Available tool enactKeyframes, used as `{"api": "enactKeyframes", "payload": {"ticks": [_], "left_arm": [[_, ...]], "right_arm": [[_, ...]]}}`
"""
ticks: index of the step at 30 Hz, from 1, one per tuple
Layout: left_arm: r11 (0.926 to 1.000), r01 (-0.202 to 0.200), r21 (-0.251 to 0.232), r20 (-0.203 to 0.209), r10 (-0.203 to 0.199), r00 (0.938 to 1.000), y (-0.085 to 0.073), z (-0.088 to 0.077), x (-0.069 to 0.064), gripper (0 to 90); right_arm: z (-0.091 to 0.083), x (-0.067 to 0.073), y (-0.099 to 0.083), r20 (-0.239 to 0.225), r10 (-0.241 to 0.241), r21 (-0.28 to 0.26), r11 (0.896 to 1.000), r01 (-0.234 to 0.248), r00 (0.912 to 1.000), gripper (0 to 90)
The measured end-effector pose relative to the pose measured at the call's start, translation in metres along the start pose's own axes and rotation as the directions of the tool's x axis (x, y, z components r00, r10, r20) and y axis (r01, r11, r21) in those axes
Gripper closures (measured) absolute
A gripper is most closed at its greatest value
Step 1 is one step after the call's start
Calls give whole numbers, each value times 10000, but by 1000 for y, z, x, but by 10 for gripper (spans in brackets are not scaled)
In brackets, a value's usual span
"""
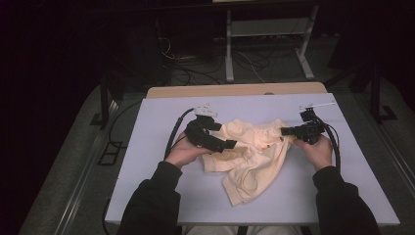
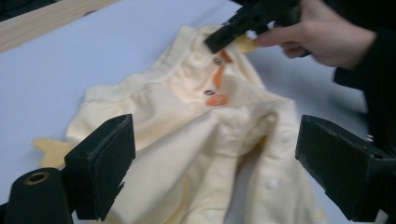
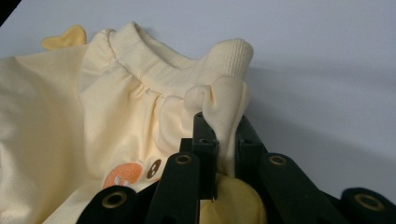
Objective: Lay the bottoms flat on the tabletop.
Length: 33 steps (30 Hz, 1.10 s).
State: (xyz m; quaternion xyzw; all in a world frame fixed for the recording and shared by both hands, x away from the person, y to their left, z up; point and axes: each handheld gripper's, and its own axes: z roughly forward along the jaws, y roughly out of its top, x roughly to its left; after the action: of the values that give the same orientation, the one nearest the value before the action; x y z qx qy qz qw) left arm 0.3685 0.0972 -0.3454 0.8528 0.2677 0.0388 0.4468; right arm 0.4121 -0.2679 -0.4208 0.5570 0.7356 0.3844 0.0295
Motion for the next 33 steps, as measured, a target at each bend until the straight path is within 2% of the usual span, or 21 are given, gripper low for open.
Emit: {"api": "enactKeyframes", "payload": {"ticks": [5, 8, 10, 12, 14, 16, 17, 19, 22, 28, 30, 33], "left_arm": [[9997, 136, 201, -581, -124, 9982, -9, 10, 12, 129], [9975, 491, 509, -553, -463, 9974, -18, 19, 22, 132], [9940, 894, 626, -569, -859, 9947, -25, 25, 30, 131], [9874, 1462, 602, -635, -1424, 9878, -32, 30, 38, 132], [9768, 2075, 521, -521, -2049, 9774, -39, 34, 45, 146], [9701, 2351, 601, -463, -2326, 9715, -45, 37, 50, 191], [9683, 2390, 721, -440, -2363, 9707, -48, 39, 52, 216], [9672, 2331, 1008, -176, -2325, 9724, -52, 42, 53, 300], [9791, 1768, 1001, -249, -1752, 9842, -55, 45, 50, 413], [9896, 1187, 809, -357, -1161, 9926, -53, 46, 43, 696], [9918, 1086, 680, -352, -1064, 9937, -52, 43, 42, 788], [9933, 978, 622, -279, -963, 9950, -50, 39, 38, 820]], "right_arm": [[1, -1, -1, -22, 31, -13, 10000, -31, 10000, 812], [1, -2, -2, -65, 79, -29, 10000, -79, 9999, 813], [1, -3, -3, -111, 146, -60, 9999, -146, 9998, 812], [2, -4, -3, -165, 192, -79, 9998, -194, 9997, 813], [2, -5, -4, -204, 238, -83, 9997, -240, 9995, 813], [3, -6, -4, -219, 299, -59, 9995, -300, 9993, 813], [3, -6, -4, -227, 300, -56, 9995, -301, 9993, 813], [4, -7, -5, -247, 310, -60, 9995, -312, 9992, 812], [5, -8, -5, -238, 352, -54, 9994, -354, 9991, 813], [6, -8, -5, -269, 372, -56, 9993, -374, 9989, 813], [6, -8, -4, -279, 356, -66, 9993, -358, 9990, 813], [7, -9, -4, -308, 386, -48, 9992, -388, 9988, 813]]}}
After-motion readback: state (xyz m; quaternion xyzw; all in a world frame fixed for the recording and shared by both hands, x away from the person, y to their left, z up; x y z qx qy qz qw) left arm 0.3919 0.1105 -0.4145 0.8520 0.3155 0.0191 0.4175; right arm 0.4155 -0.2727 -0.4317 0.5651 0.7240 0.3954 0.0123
